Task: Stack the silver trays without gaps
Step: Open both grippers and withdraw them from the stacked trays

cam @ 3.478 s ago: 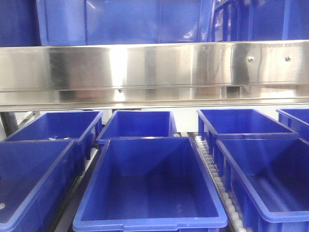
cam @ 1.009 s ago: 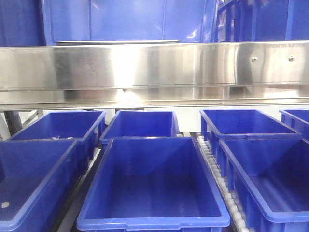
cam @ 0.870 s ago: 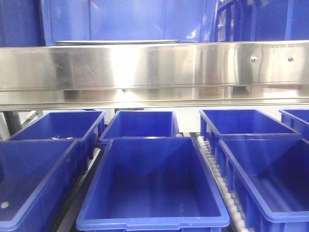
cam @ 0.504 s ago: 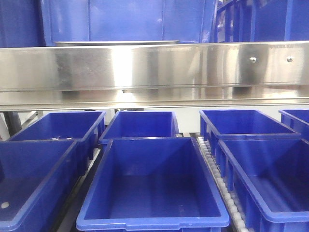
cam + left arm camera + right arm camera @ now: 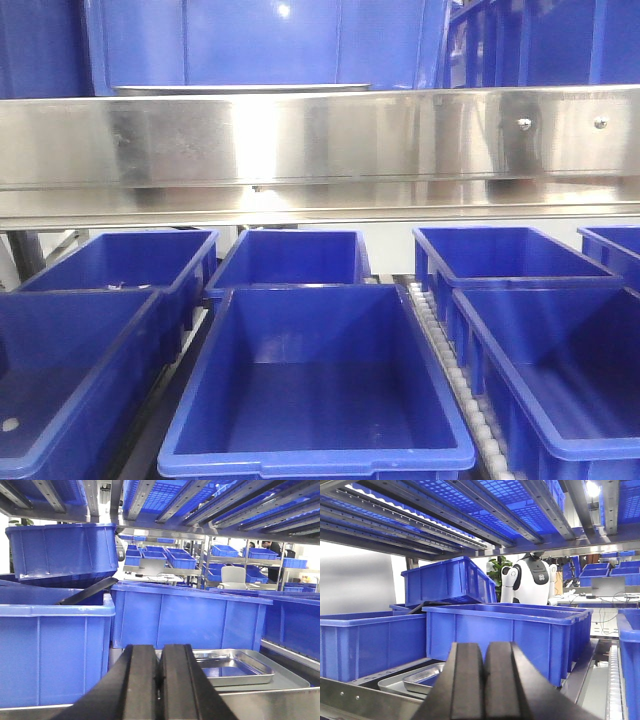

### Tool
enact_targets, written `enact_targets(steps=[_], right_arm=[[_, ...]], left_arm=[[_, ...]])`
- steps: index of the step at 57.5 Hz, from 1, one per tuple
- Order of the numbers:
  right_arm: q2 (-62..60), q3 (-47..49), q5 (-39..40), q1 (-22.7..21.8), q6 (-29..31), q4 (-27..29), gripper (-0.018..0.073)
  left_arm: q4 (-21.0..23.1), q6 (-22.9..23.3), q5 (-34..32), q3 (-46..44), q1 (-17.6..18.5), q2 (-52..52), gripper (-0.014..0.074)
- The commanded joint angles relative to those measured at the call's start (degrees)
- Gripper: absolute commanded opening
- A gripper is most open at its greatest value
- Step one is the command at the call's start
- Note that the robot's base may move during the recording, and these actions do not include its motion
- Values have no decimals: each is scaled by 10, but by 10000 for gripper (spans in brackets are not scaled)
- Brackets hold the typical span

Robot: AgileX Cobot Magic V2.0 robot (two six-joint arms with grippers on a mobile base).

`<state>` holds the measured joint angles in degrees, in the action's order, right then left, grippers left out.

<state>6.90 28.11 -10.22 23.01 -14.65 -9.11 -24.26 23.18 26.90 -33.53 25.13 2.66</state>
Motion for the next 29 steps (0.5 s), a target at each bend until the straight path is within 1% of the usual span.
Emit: enact_targets(steps=[1, 15, 21, 24, 29], right_arm=[[-2, -1, 4, 1, 4, -4, -79], [-2, -3, 6, 1, 4, -4, -79], [-2, -4, 4, -6, 4, -4, -79], [-2, -4, 4, -20, 4, -22, -79], [-6, -4, -2, -63, 4, -43, -79]], left_arm=[[1, 0, -8, 1, -1, -3, -16], [1, 0, -8, 1, -1, -3, -16], [1, 0, -8, 1, -1, -3, -16], [1, 0, -8, 1, -1, -3, -16], [1, 0, -8, 1, -1, -3, -16]])
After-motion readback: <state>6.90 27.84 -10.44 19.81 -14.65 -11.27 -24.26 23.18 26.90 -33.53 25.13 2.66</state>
